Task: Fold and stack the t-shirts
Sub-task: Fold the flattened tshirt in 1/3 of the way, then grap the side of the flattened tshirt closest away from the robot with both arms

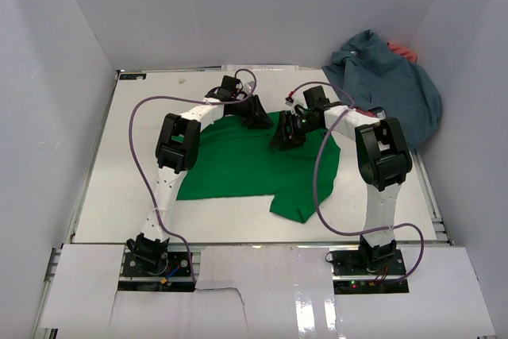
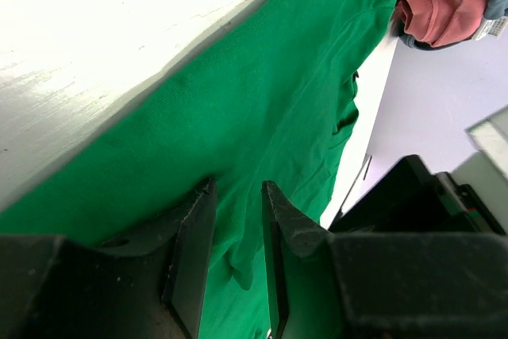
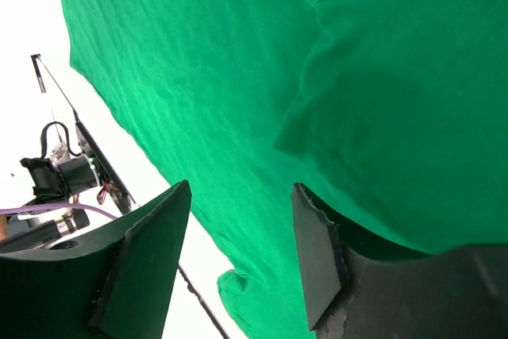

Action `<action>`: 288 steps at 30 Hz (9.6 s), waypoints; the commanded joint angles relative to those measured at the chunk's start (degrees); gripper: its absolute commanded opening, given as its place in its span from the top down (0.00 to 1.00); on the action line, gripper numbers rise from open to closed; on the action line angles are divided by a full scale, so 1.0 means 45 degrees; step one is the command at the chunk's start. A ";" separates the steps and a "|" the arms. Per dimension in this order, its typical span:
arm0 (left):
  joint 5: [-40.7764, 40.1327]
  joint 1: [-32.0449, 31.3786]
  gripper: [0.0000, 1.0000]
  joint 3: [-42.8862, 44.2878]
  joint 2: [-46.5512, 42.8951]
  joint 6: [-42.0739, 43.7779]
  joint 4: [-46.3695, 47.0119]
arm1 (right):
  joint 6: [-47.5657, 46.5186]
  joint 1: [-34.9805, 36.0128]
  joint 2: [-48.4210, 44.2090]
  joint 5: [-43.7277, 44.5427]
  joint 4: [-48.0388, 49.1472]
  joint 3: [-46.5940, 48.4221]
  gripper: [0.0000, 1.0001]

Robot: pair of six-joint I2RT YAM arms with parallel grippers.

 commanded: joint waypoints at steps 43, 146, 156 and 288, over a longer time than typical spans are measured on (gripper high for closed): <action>-0.1809 0.5894 0.59 -0.6784 -0.7102 0.3095 -0.2128 | -0.1535 -0.1302 0.2088 0.9461 -0.0540 0.4647 0.39; -0.5170 0.8824 0.43 -1.4810 -1.6301 0.1808 -0.2539 | -0.0422 0.2661 -0.8498 0.8736 -0.1614 -0.5664 0.32; -0.3860 0.9547 0.43 -1.6472 -1.5422 0.1084 -0.0976 | -0.0441 0.4380 -0.7405 1.1196 -0.2239 -0.5335 0.41; -0.5402 1.1090 0.47 -1.5926 -1.2746 0.0204 0.0782 | 0.1844 0.7995 -0.4337 1.7684 -0.6224 -0.1212 0.92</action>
